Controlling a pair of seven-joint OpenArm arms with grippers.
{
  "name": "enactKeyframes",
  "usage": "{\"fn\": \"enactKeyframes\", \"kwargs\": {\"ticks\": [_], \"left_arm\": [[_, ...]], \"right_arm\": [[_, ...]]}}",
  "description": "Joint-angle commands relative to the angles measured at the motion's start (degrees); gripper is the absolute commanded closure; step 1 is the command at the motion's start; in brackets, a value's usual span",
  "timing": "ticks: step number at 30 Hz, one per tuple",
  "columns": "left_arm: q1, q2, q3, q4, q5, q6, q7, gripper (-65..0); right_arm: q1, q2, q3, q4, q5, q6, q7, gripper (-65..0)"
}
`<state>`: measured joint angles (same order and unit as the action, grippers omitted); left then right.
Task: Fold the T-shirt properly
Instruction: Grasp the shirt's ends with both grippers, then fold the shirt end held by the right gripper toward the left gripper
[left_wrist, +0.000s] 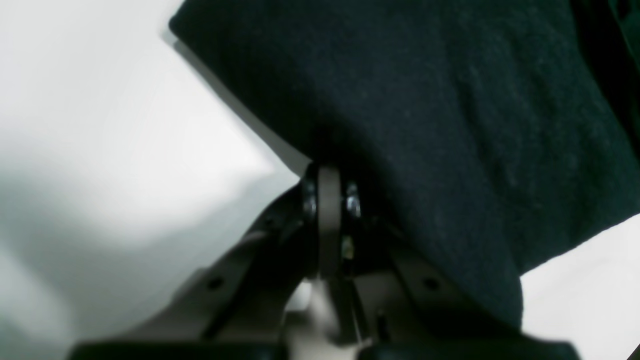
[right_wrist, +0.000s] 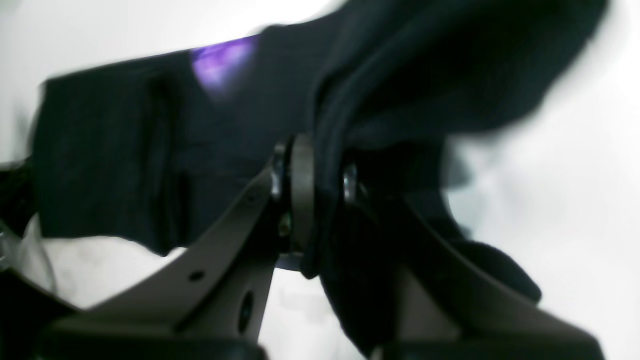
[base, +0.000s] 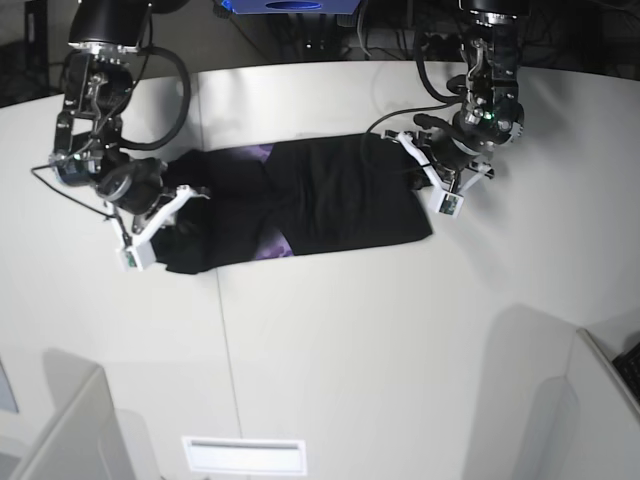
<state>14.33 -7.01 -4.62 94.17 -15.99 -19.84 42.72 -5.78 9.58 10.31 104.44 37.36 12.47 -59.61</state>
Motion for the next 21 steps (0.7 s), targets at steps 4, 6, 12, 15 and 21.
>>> {"fn": "enactKeyframes", "kwargs": {"ticks": [4,6,12,15,21], "left_arm": [[0.57,-0.42,0.01,-0.06,1.35,-0.16,3.65,0.0],[0.84,-0.51,-0.08,-0.06,1.35,-0.16,3.65,0.0],[1.89,-0.51,-6.5,0.03,1.44,-0.16,3.65,0.0],[2.16,-1.21,-6.85,0.03,1.44,-0.16,3.65,0.0],[2.68,-2.09,-6.76,-0.06,1.44,-0.16,3.65,0.0]], "right_arm": [[0.11,0.22,-5.69,4.88,1.54,-5.3,1.46,0.0],[0.11,0.22,-8.59,6.28,1.62,-8.21,1.46,0.0],[0.46,-1.72,-16.5,7.25,1.45,-12.43,1.46,0.0],[0.55,-3.03,-19.49,8.13,1.36,-12.69,1.46,0.0],[1.17,-5.5,-23.18,8.66,1.27,-12.78,1.46,0.0]]}}
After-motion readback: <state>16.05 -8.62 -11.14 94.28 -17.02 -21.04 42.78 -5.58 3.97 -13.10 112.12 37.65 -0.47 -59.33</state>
